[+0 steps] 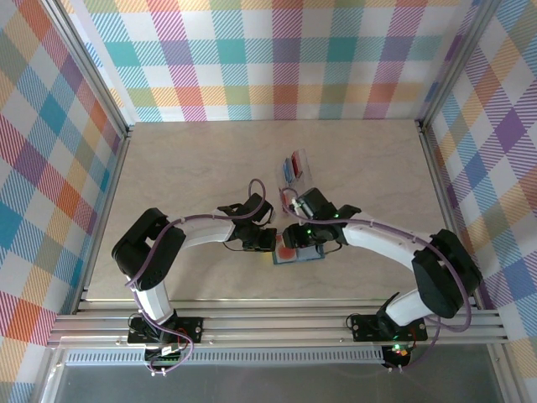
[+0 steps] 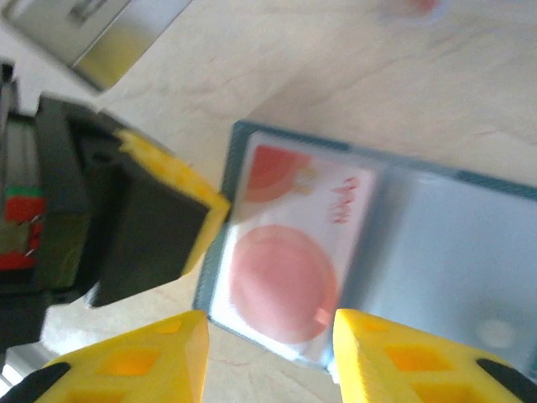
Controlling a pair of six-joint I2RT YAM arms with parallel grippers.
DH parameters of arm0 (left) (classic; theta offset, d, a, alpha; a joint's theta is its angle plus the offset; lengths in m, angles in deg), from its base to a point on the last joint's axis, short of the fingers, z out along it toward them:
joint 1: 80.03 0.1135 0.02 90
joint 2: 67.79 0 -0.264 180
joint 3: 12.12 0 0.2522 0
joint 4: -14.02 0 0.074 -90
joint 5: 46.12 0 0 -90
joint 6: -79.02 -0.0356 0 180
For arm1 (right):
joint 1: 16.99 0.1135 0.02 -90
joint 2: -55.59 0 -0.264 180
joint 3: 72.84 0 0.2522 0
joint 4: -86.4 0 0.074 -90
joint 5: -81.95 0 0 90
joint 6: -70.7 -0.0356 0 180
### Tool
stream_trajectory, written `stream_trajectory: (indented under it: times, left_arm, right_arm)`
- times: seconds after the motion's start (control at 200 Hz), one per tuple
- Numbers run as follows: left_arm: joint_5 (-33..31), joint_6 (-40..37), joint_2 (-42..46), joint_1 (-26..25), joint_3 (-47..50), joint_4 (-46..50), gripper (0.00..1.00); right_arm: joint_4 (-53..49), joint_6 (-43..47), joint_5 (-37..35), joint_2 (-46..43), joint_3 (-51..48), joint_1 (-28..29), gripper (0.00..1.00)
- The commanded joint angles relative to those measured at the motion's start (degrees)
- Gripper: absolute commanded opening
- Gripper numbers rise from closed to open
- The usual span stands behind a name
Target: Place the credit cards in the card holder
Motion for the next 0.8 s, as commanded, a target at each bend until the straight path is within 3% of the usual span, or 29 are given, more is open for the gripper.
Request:
stream_trajectory:
  times: [0.0,0.32,0.795]
  left_arm:
    - [-2.82,-0.22,-5.49,-0.54,2.13,2.13,0.02]
    - [-3.17,-0.44,-5.16,-0.48,2.2,2.28,0.02]
    - [-3.1,-0.5,-5.45,-0.46,1.97,2.41,0.02]
  right_arm:
    - [-2.27,-2.08,-2.23,-0.54,-2.3,-2.76,0.46]
    - [-0.39,-3.86,1.55,0.0,-6.11,-6.31,0.54]
    - [-0.68,-4.35,2.45,2.23,-6.42,-7.02,0.55]
